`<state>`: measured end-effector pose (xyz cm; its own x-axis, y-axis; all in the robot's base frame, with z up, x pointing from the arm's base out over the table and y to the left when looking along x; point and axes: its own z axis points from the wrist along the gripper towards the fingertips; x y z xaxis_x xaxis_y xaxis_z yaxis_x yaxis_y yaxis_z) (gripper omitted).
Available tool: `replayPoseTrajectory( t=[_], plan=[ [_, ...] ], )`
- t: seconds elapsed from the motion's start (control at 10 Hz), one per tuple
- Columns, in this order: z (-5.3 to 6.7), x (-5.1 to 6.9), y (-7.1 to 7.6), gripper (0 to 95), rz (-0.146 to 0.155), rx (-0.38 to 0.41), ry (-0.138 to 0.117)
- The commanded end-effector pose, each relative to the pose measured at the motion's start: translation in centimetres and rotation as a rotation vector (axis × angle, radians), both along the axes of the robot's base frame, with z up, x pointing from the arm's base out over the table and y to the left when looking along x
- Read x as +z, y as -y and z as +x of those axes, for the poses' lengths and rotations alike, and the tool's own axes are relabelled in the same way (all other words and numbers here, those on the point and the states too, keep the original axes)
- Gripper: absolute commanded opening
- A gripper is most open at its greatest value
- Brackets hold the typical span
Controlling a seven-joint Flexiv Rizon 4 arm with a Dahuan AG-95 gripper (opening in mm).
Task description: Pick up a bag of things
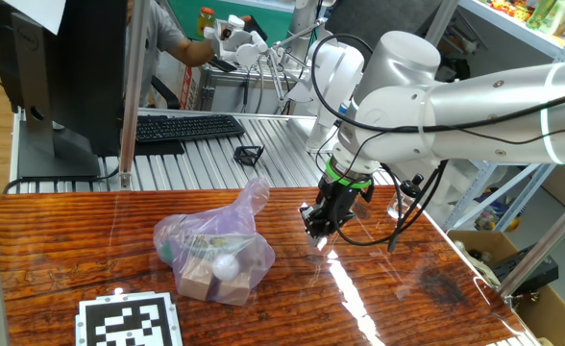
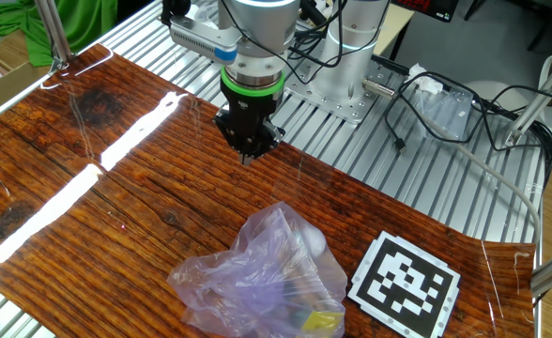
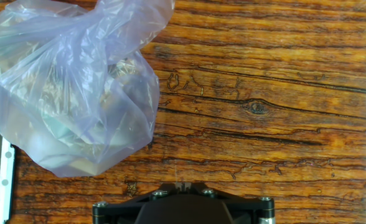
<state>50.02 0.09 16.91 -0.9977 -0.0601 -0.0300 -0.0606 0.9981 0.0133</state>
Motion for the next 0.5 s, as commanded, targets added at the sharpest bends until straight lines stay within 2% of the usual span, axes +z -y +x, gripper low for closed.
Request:
replayPoseTrajectory(
  t=[0.1,0.5],
  plan=[
    [0.0,0.01,-0.04,0.0,0.0,0.0,-0.002],
    [0.1,-0.25,-0.31,0.0,-0.001,-0.007,-0.001]
  ],
)
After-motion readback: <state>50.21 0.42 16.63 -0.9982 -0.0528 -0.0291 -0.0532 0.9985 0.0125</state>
